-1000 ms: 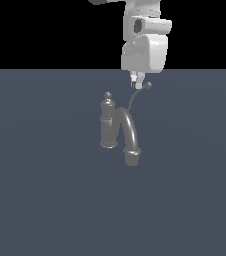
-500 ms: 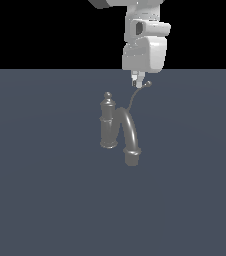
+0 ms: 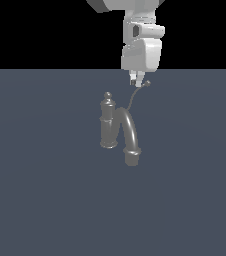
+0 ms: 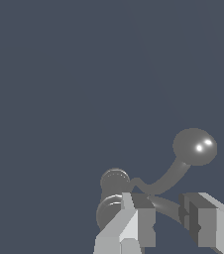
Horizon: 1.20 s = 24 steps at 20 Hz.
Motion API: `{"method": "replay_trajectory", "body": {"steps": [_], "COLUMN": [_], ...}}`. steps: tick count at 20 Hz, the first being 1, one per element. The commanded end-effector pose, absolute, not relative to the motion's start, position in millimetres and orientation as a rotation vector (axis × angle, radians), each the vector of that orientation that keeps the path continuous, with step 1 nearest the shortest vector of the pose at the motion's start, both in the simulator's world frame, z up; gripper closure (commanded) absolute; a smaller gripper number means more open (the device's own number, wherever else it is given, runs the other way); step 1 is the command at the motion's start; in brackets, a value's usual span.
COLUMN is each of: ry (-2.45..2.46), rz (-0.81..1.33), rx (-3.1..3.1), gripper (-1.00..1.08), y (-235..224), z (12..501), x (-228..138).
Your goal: Turn on the faucet by rotating a designated handle.
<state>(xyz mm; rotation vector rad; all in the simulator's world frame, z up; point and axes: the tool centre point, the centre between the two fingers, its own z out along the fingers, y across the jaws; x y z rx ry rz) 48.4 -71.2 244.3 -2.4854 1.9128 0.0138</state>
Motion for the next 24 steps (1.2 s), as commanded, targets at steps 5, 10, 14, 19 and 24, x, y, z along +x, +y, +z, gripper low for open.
{"method": "replay_trajectory", "body": {"steps": [5,10,14,19,24], "ry": [1.931,1.940,1.947,1.955,1.962], "rz": [0.005,0.004,0.003,0.002,0.000], "rx": [-2.472,-2.467,-2.463,-2.457,-2.453], "gripper": [1.08,1.08,1.08,1.08,1.08], "y": [-76,-77,-78,-78,-79], "z": [243,243,243,243,243], "x": [68,82,92,105,115]}}
